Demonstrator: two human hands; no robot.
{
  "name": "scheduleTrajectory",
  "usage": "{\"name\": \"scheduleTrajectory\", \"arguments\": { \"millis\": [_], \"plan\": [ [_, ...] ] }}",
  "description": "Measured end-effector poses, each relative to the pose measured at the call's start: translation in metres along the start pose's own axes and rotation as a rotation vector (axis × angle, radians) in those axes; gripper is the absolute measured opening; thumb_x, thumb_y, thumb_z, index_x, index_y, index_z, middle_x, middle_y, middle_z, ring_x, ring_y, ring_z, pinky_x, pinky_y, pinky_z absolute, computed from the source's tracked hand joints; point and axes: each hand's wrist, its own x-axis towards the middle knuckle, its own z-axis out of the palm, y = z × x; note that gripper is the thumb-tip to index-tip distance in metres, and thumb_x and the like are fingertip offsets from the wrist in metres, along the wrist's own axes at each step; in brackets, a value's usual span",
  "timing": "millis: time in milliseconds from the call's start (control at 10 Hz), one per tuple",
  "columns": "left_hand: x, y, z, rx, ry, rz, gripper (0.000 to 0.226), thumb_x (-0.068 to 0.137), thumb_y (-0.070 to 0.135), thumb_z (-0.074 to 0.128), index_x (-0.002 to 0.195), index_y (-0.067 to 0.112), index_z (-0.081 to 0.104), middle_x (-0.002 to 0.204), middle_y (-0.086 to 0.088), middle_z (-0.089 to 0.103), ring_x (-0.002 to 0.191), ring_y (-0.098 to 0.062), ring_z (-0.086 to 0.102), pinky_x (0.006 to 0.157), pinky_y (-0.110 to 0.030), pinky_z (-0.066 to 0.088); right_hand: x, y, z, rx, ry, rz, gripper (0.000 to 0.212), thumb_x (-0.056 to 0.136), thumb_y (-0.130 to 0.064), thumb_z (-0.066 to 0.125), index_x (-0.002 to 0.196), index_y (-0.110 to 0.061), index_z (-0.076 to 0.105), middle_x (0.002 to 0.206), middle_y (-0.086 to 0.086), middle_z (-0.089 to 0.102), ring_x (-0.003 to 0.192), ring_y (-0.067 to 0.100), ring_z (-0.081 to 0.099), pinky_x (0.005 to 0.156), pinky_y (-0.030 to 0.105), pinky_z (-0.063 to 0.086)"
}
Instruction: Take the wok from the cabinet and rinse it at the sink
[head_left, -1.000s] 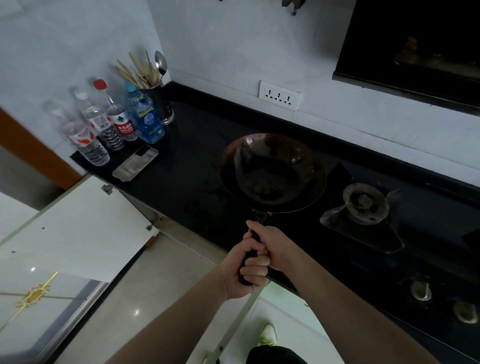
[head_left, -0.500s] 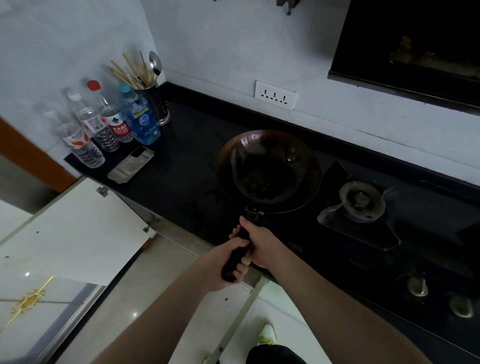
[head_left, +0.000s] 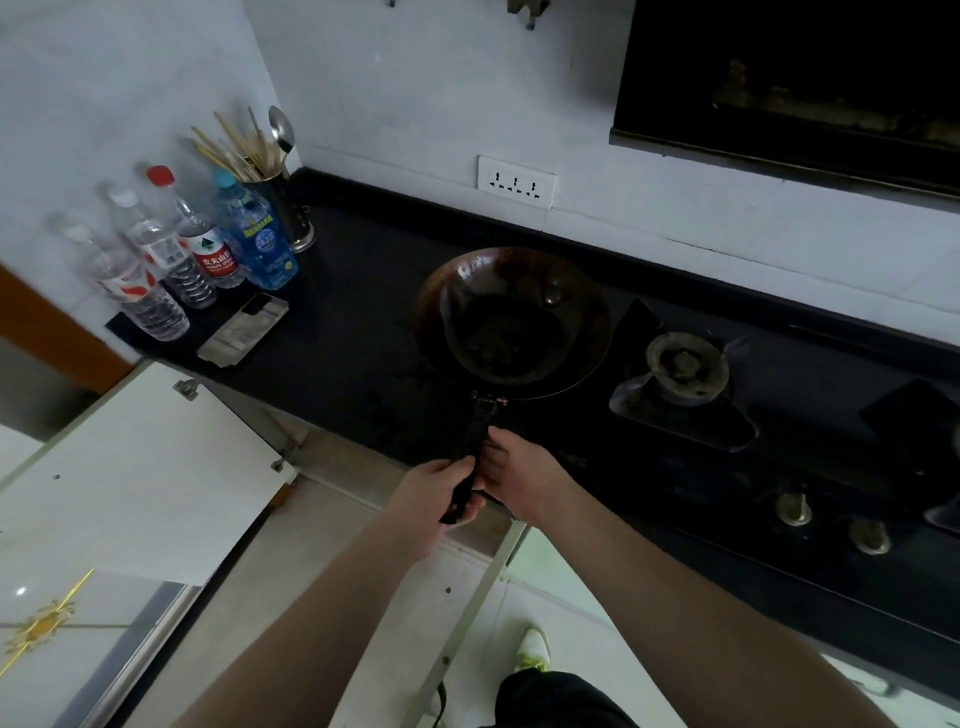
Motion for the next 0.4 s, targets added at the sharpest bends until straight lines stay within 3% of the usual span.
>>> {"name": "scheduleTrajectory", "arguments": {
  "millis": [100, 200, 300, 400],
  "plan": [
    [-0.001, -0.002, -0.001, 0.02, 0.067, 0.038, 0.025, 0.094, 0.017, 0.06, 0.106, -0.005, 0.059, 0.084, -0.017, 0.061, 0.062, -0.021, 0.058, 0.051, -0.024, 0.05, -0.01, 0.007, -0.014, 0.075, 0.122, -0.098, 0.022, 0.096, -0.02, 0.054, 0.108, -0.005, 0.065, 0.108, 0.011, 0.071, 0.095, 0.022, 0.068, 0.08, 0.032, 0.053],
    [-0.003, -0.001, -0.008, 0.071, 0.106, 0.062, 0.029, 0.093, 0.026, 0.063, 0.104, -0.001, 0.059, 0.083, -0.014, 0.062, 0.06, -0.02, 0.059, 0.057, -0.029, 0.053, -0.026, 0.007, -0.035, 0.154, 0.21, -0.131, 0.02, 0.093, -0.027, 0.062, 0.083, -0.009, 0.062, 0.077, 0.005, 0.066, 0.071, 0.018, 0.063, 0.073, 0.033, 0.052],
    [-0.003, -0.002, -0.023, 0.115, 0.159, 0.037, 0.032, 0.096, 0.037, 0.056, 0.105, 0.007, 0.058, 0.085, -0.014, 0.064, 0.066, -0.024, 0.063, 0.059, -0.036, 0.055, -0.041, 0.008, -0.056, 0.165, 0.308, -0.196, 0.021, 0.088, -0.029, 0.068, 0.077, -0.016, 0.056, 0.05, -0.004, 0.034, 0.042, 0.011, 0.031, 0.047, 0.026, 0.035],
    [-0.01, -0.008, -0.04, 0.151, 0.172, 0.02, 0.031, 0.099, 0.037, 0.048, 0.104, 0.009, 0.06, 0.087, -0.012, 0.068, 0.071, -0.025, 0.065, 0.058, -0.033, 0.052, -0.049, 0.016, -0.072, 0.082, 0.353, -0.272, 0.014, 0.094, -0.017, 0.06, 0.081, -0.015, 0.054, 0.048, -0.005, 0.025, 0.039, 0.011, 0.02, 0.038, 0.024, 0.02]
  ]
}}
